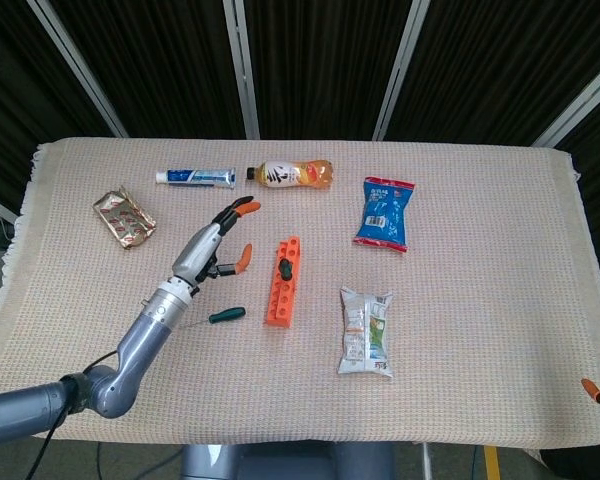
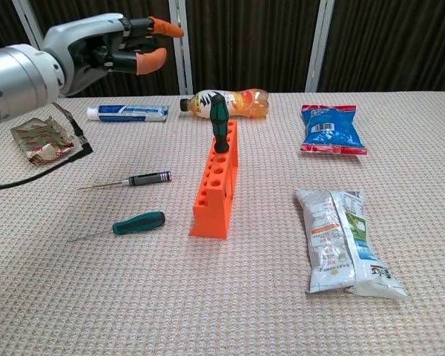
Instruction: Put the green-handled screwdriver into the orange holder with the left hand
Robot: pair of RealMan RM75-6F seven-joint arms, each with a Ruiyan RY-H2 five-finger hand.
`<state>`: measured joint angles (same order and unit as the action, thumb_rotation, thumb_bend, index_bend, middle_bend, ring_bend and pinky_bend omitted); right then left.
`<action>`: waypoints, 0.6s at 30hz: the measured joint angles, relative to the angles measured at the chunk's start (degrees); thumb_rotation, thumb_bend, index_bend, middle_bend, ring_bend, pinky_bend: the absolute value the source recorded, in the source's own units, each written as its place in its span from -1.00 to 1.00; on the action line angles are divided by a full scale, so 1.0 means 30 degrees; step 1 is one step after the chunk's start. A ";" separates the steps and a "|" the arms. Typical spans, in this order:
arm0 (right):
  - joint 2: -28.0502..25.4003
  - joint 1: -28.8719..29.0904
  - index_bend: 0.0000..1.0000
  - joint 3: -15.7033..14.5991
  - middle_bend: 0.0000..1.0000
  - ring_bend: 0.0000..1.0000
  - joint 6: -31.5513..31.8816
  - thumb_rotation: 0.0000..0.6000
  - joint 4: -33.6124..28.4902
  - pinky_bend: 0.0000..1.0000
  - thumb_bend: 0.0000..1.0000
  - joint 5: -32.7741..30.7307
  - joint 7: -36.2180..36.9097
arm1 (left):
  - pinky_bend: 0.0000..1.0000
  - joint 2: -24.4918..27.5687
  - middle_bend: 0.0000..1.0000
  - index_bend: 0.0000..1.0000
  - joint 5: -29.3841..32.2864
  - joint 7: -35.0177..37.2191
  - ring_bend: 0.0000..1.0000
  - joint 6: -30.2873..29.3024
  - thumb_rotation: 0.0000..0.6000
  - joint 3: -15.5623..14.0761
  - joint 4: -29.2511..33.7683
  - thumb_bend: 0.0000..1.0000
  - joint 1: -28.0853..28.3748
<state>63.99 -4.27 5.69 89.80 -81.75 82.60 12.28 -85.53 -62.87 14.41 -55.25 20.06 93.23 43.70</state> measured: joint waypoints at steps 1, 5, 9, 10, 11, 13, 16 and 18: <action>-0.0023 0.0073 -0.84 0.0016 -0.80 -1.00 -0.0026 1.00 -0.0063 -0.83 -1.00 0.0053 -0.0115 | -1.00 0.0284 -1.00 -0.59 -0.0076 -0.0847 -1.00 -0.0462 0.61 -0.0162 0.0229 0.11 -0.0203; -0.0061 0.0480 -0.88 0.0083 -0.81 -1.00 -0.0091 1.00 -0.0261 -0.83 -1.00 0.0553 -0.0456 | -1.00 0.1405 -0.99 -0.57 -0.0319 -0.4088 -1.00 -0.2569 0.61 -0.0912 0.1321 0.10 -0.1232; 0.0115 0.0951 -0.90 0.0144 -0.85 -1.00 0.0051 1.00 -0.0300 -0.83 -1.00 0.1341 -0.0702 | -1.00 0.2608 -0.96 -0.54 -0.0894 -0.6800 -1.00 -0.5358 0.61 -0.2093 0.2639 0.09 -0.2920; 0.0134 0.1040 -0.90 0.0138 -0.86 -1.00 0.0032 1.00 -0.0330 -0.83 -1.00 0.1441 -0.0818 | -1.00 0.2993 -0.96 -0.53 -0.1178 -0.7382 -1.00 -0.6166 0.61 -0.2580 0.2988 0.09 -0.3559; 0.0139 0.1124 -0.90 0.0129 -0.87 -1.00 -0.0020 1.00 -0.0381 -0.84 -1.00 0.1495 -0.0961 | -1.00 0.3279 -0.96 -0.53 -0.1421 -0.7706 -1.00 -0.6735 0.61 -0.2969 0.3225 0.09 -0.4058; 0.0110 0.1321 -0.90 0.0104 -0.91 -1.00 -0.0264 1.00 -0.0620 -0.87 -1.00 0.1541 -0.1314 | -1.00 0.3919 -0.96 -0.53 -0.2067 -0.8146 -1.00 -0.7901 0.61 -0.3878 0.3674 0.08 -0.5206; 0.0043 0.1574 -0.90 0.0064 -0.94 -1.00 -0.0590 1.00 -0.0995 -0.89 -1.00 0.1591 -0.1744 | -1.00 0.4815 -0.96 -0.52 -0.3067 -0.8299 -1.00 -0.8905 0.60 -0.5088 0.4000 0.08 -0.6562; 0.0035 0.1689 -0.90 0.0041 -0.94 -1.00 -0.0716 1.00 -0.1144 -0.90 -1.00 0.1618 -0.2036 | -1.00 0.5280 -0.96 -0.51 -0.3410 -0.8167 -1.00 -0.9264 0.60 -0.5646 0.4070 0.08 -0.7214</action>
<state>64.10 0.80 5.81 87.66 -85.18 87.46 6.18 -69.69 -73.10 -10.10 -83.04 3.12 105.44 22.06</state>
